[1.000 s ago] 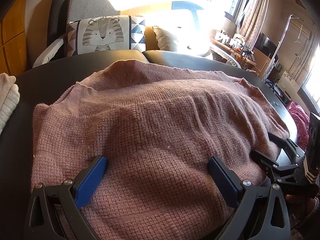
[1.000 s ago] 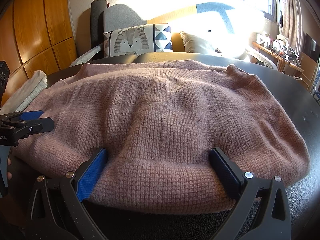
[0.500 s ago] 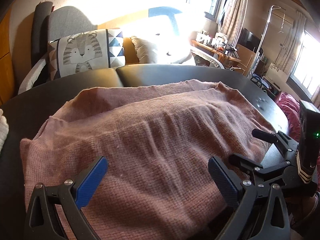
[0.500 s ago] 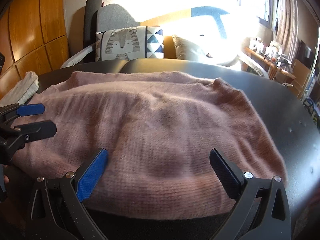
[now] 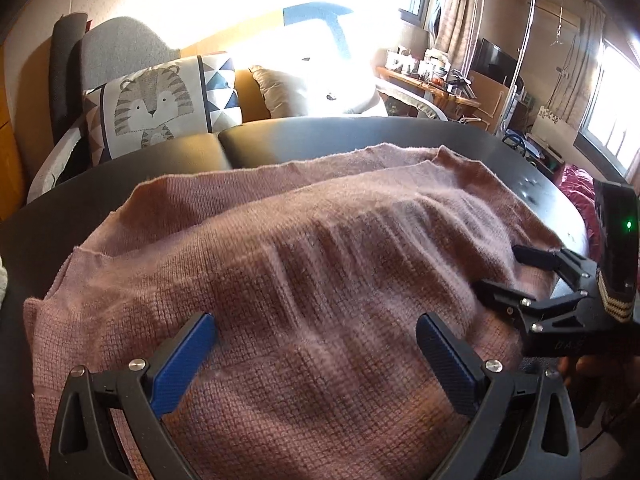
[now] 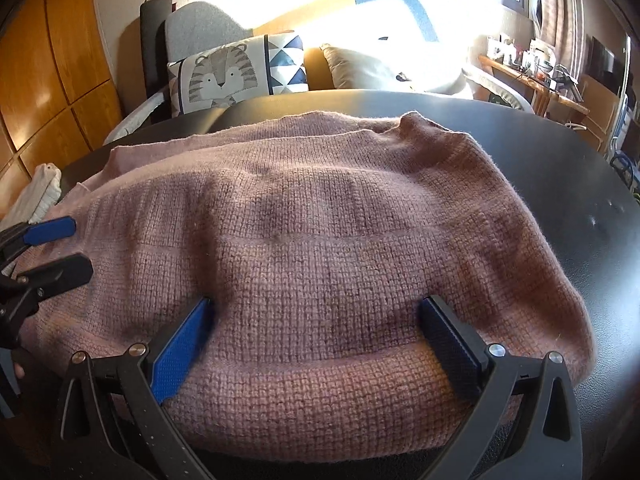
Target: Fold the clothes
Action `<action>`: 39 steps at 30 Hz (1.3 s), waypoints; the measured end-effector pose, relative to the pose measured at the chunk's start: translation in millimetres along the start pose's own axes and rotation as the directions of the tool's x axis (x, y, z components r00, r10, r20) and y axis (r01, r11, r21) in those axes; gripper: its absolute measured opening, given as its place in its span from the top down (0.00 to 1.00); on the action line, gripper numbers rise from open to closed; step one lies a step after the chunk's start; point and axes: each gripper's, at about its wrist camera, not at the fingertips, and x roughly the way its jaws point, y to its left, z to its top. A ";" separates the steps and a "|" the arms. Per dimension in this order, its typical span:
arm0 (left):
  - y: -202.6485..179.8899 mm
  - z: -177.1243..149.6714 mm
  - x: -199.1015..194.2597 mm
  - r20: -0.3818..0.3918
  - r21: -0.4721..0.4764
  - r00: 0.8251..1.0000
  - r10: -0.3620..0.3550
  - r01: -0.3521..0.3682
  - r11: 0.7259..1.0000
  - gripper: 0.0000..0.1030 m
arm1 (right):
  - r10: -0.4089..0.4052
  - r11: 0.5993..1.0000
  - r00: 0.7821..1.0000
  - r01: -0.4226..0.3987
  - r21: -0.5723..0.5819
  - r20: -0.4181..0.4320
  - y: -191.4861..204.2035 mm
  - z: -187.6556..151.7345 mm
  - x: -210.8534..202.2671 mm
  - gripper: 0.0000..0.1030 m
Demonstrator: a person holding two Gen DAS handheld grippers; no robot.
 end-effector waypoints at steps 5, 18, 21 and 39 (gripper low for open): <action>-5.5 21.0 10.5 0.009 -0.005 0.999 -0.050 0.050 0.999 0.00 | 0.001 1.000 1.000 -0.001 0.008 0.007 0.0 -2.8 -0.8 0.00; 0.7 23.2 19.7 -0.009 -0.046 0.999 -0.043 0.043 0.998 0.00 | -0.012 1.000 0.997 0.012 -0.003 0.071 -23.8 40.8 -12.0 0.00; -2.9 31.2 24.2 -0.003 -0.045 0.998 -0.061 0.060 0.997 0.00 | 0.007 1.000 1.000 -0.007 0.006 0.012 -35.0 51.4 11.8 0.00; 61.0 23.6 -2.9 0.018 -0.183 0.994 0.104 -0.099 0.978 0.00 | 0.081 0.996 0.996 -0.083 -0.046 -0.046 -33.2 98.5 52.5 0.00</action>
